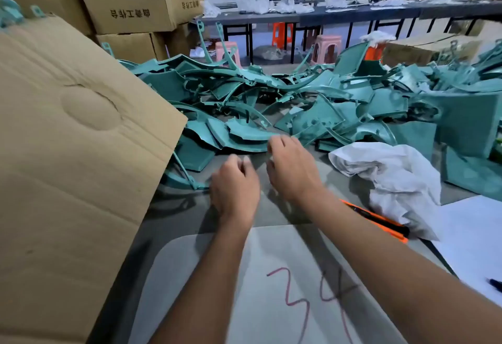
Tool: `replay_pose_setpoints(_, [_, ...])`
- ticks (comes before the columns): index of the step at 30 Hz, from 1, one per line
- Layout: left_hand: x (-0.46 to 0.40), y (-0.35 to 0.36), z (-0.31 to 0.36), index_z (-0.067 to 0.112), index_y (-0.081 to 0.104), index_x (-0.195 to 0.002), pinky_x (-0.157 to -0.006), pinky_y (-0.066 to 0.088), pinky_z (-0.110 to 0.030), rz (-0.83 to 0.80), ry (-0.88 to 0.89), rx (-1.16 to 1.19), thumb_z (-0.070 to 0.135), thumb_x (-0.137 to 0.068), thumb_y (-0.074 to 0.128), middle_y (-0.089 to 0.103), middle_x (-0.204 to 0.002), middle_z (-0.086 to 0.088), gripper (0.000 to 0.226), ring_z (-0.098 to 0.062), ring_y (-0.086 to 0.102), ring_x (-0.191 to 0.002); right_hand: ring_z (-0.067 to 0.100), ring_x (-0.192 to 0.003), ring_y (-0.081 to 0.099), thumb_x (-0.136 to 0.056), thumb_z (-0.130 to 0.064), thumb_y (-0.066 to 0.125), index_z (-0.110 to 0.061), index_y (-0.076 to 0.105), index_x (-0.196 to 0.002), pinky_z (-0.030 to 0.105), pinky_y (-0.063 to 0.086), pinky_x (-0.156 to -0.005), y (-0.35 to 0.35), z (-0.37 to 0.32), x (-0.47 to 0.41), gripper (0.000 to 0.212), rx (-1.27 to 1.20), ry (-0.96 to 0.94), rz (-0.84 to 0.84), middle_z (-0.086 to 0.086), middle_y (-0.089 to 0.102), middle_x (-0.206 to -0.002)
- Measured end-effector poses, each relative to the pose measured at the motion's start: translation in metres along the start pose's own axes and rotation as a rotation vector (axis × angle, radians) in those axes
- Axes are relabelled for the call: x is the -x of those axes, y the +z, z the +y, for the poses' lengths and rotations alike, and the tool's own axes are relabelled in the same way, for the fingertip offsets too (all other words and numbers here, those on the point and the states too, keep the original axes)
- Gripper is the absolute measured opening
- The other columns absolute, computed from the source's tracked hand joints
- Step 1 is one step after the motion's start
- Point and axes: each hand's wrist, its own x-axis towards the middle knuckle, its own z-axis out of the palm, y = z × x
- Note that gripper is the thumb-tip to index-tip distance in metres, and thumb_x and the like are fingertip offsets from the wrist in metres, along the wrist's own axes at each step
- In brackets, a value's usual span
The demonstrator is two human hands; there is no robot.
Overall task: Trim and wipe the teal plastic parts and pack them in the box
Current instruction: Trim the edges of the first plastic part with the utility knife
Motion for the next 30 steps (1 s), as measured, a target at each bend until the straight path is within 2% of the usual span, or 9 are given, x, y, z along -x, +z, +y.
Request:
replay_pose_setpoints(3, [-0.018,0.015,0.027,0.015,0.062,-0.077,-0.049,0.027,-0.022,0.144,-0.348,0.333,0.033,-0.102,0.051,0.061,-0.073,0.001,0.032,-0.013,0.049,-0.061,0.03,-0.121,0.045,-0.101,-0.019,0.058,-0.01,0.048,-0.135,0.042,0.052,-0.092,0.011,-0.006,-0.037,0.036,0.027,-0.001,0.066,0.008,0.054,-0.131])
replay_pose_setpoints(6, [-0.03,0.025,0.047,0.017,0.064,-0.077,-0.048,0.022,-0.021,0.222,-0.464,0.421,0.03,-0.1,0.051,0.055,-0.072,0.004,0.029,-0.001,0.036,-0.055,0.028,-0.125,0.043,-0.108,-0.037,0.045,-0.014,0.051,-0.136,0.044,0.054,-0.09,0.016,-0.015,-0.064,0.037,0.049,-0.082,-0.04,0.004,0.055,-0.128])
replay_pose_setpoints(9, [-0.043,0.027,0.047,0.017,0.062,-0.075,-0.045,0.026,-0.014,0.233,-0.444,0.446,0.032,-0.101,0.05,0.055,-0.066,0.007,0.033,-0.001,0.04,-0.055,0.027,-0.118,0.049,-0.109,-0.029,0.045,-0.016,0.065,-0.11,0.04,0.053,-0.082,0.014,-0.014,-0.078,0.024,0.155,-0.113,-0.078,0.002,0.066,-0.108])
replay_pose_setpoints(13, [-0.039,0.02,0.029,0.012,0.05,-0.066,-0.049,0.033,-0.014,0.157,-0.173,0.441,0.032,-0.1,0.054,0.052,-0.058,0.001,0.04,-0.013,0.042,-0.053,0.025,-0.105,0.054,-0.098,-0.014,0.056,-0.016,0.065,-0.096,0.035,0.04,-0.062,-0.001,-0.006,-0.07,0.01,0.121,0.041,0.171,0.001,0.068,-0.098])
replay_pose_setpoints(18, [-0.023,0.006,-0.013,0.004,0.047,-0.069,-0.05,0.04,-0.031,-0.068,-0.011,0.606,0.024,-0.104,0.052,0.048,-0.057,-0.012,0.04,-0.021,0.047,-0.052,0.032,-0.087,0.066,-0.093,-0.009,0.065,-0.008,0.074,-0.099,0.043,0.051,-0.067,-0.016,0.009,-0.01,0.011,-0.135,-0.007,0.393,0.007,0.072,-0.093])
replay_pose_setpoints(22, [-0.002,-0.009,-0.025,0.007,0.055,-0.079,-0.047,0.047,-0.029,-0.306,-0.251,0.922,0.033,-0.108,0.045,0.06,-0.065,-0.011,0.041,-0.025,0.058,-0.051,0.023,-0.069,0.057,-0.089,-0.005,0.072,-0.006,0.069,-0.088,0.038,0.048,-0.057,-0.021,-0.003,0.049,0.004,-0.242,-0.05,0.571,0.005,0.064,-0.084])
replay_pose_setpoints(25, [0.015,-0.019,-0.023,0.002,0.065,-0.114,-0.073,0.059,-0.042,-0.571,-0.425,1.195,0.061,-0.1,0.039,0.074,-0.107,-0.02,0.066,-0.031,0.073,-0.09,0.021,-0.072,0.054,-0.086,-0.003,0.077,-0.008,0.068,-0.088,0.037,0.044,-0.058,-0.021,-0.015,0.079,0.011,-0.309,-0.074,0.531,0.003,0.061,-0.085])
replay_pose_setpoints(27, [0.028,-0.022,-0.023,0.002,0.053,-0.141,-0.096,0.051,-0.051,-0.765,-0.384,1.411,0.07,-0.095,0.036,0.058,-0.14,-0.026,0.084,-0.036,0.062,-0.118,0.026,-0.07,0.055,-0.087,-0.004,0.076,-0.008,0.068,-0.087,0.039,0.041,-0.056,-0.024,-0.021,0.089,0.008,-0.318,-0.125,0.492,0.004,0.059,-0.083])
replay_pose_setpoints(30, [0.044,-0.028,-0.026,-0.001,0.041,-0.149,-0.106,0.043,-0.053,-0.926,-0.333,1.538,0.064,-0.098,0.042,0.048,-0.145,-0.03,0.082,-0.035,0.049,-0.129,0.027,-0.066,0.053,-0.092,-0.01,0.068,-0.009,0.067,-0.085,0.037,0.037,-0.053,-0.029,-0.027,0.099,0.008,-0.263,-0.204,0.442,0.005,0.056,-0.081])
